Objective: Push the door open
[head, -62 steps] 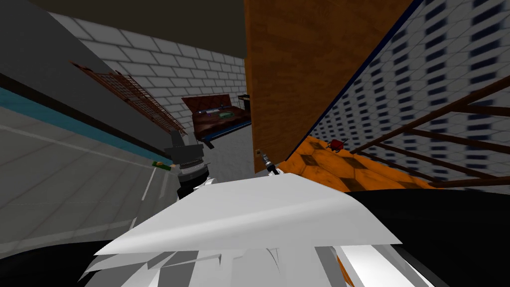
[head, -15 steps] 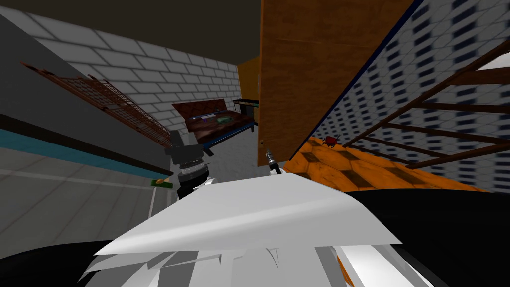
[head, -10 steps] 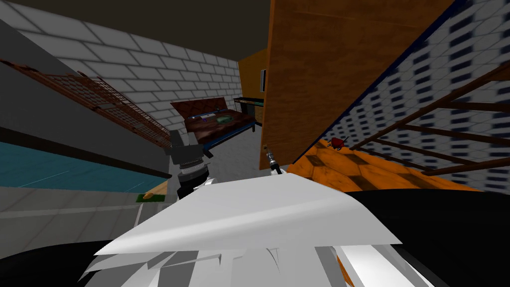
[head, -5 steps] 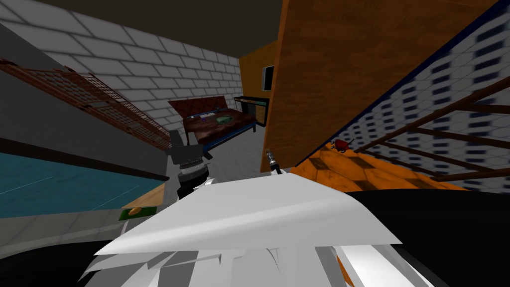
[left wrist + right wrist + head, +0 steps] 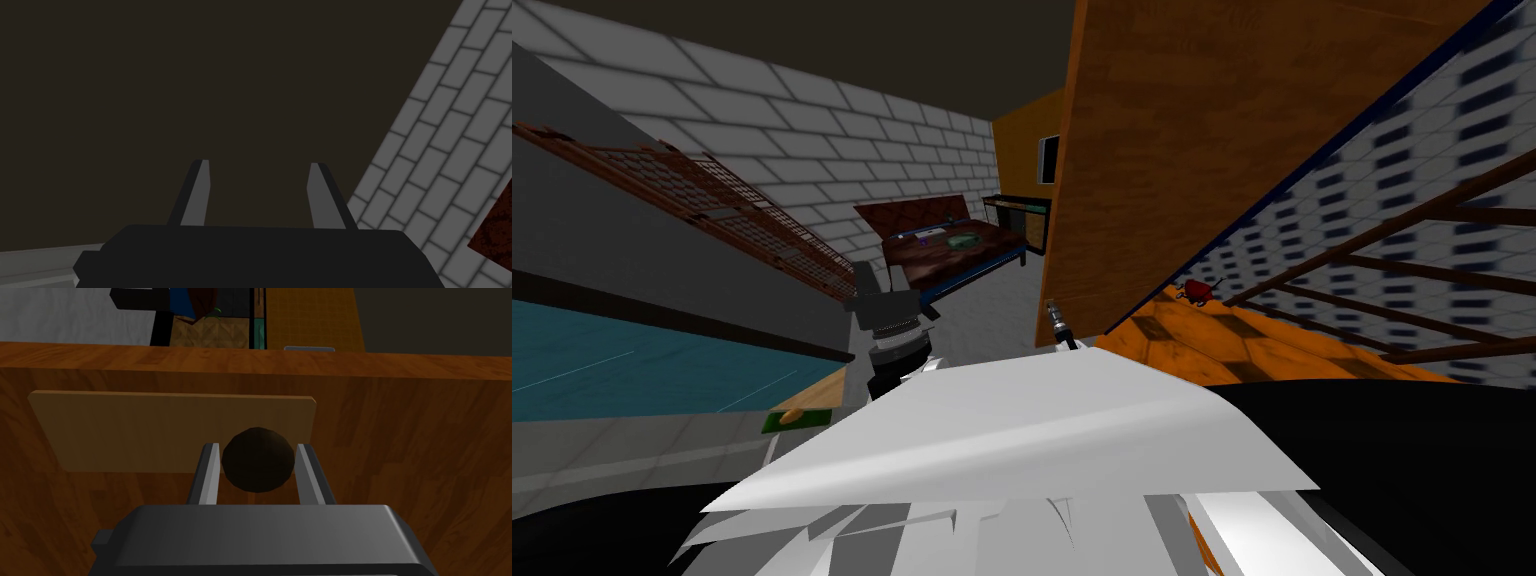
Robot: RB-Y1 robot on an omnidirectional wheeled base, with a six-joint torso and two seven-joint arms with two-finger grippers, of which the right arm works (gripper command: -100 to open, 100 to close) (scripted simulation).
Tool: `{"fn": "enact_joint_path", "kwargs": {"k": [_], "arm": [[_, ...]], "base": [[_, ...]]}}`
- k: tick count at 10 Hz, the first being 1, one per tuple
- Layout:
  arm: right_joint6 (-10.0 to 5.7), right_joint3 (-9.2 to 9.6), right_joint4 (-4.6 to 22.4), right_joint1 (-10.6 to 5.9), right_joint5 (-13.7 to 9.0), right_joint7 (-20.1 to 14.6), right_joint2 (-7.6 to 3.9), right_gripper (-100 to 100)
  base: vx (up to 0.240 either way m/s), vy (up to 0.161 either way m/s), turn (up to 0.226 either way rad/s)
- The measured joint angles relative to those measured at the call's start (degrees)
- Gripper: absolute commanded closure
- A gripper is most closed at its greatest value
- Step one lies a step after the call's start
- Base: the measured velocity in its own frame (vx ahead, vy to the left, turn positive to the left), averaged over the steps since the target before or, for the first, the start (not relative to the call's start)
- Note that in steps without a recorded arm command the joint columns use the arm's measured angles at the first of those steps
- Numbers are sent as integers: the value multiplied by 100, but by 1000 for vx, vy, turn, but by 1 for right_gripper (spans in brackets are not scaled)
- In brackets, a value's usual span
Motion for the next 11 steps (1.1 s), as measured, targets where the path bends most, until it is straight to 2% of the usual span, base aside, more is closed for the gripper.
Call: {"fn": "enact_joint_path", "kwargs": {"k": [1, 3, 7, 9, 10, 11], "arm": [[-12, -31, 81, -19, -19, 14, 8, 100], [102, -76, -89, 92, -46, 29, -13, 100], [120, -317, -11, -19, -181, 130, -31, 100], [3, -501, 289, -193, -283, 200, -32, 100], [-13, -543, 271, -190, -307, 209, -51, 100], [39, -550, 131, -128, -310, 208, -60, 100]], "base": [[155, 67, -53], [152, 65, -35], [184, 98, -66], [159, 91, -60], [45, 21, 5], [110, 42, -40]]}}
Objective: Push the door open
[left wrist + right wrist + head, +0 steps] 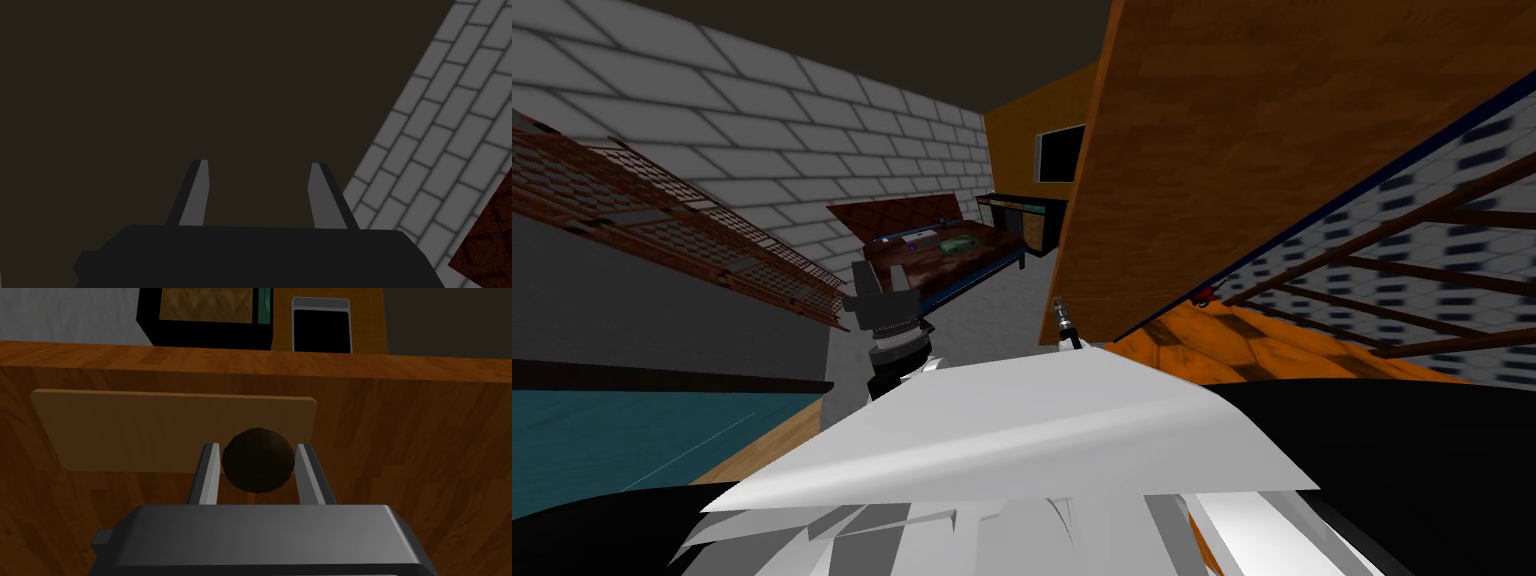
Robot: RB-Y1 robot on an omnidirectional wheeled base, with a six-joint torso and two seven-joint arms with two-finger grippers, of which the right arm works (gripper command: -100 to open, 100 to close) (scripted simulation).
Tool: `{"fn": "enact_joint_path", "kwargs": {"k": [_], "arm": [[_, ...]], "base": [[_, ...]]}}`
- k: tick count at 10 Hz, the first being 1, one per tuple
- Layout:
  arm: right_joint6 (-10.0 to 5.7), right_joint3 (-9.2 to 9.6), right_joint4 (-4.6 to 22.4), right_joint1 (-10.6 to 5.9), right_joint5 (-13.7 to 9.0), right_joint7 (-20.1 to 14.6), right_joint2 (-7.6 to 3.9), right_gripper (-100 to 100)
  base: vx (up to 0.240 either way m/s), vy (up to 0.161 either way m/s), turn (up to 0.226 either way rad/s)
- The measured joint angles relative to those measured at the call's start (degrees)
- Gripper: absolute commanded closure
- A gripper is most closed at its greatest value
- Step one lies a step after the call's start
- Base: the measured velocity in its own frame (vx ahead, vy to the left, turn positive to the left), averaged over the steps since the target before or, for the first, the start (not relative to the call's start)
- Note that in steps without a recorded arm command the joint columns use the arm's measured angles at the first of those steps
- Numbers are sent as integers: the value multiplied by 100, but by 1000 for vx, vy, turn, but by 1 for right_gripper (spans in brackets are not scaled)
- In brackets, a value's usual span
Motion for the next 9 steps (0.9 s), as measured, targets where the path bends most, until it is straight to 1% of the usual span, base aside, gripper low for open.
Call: {"fn": "enact_joint_path", "kwargs": {"k": [1, 2, 3, 4, 5, 6, 7, 8, 9], "arm": [[111, -42, -133, 71, -24, 23, 23, 100], [148, -98, -106, 58, -54, 49, 24, 100], [107, -152, 8, 16, -85, 68, 19, 100], [90, -167, 19, 11, -93, 69, 12, 100], [110, -190, -22, 46, -108, 78, 10, 100], [101, -239, 58, 24, -138, 96, -3, 100], [86, -291, 58, 39, -168, 117, -12, 100], [124, -327, -50, 115, -192, 125, -20, 100], [162, -388, -65, 91, -229, 150, -30, 100]], "base": [[129, 92, -61], [159, 90, -70], [77, 35, -31], [112, 30, -35], [208, 85, -62], [198, 74, -64], [232, 39, -42], [228, 47, -42], [233, 75, -54]]}}
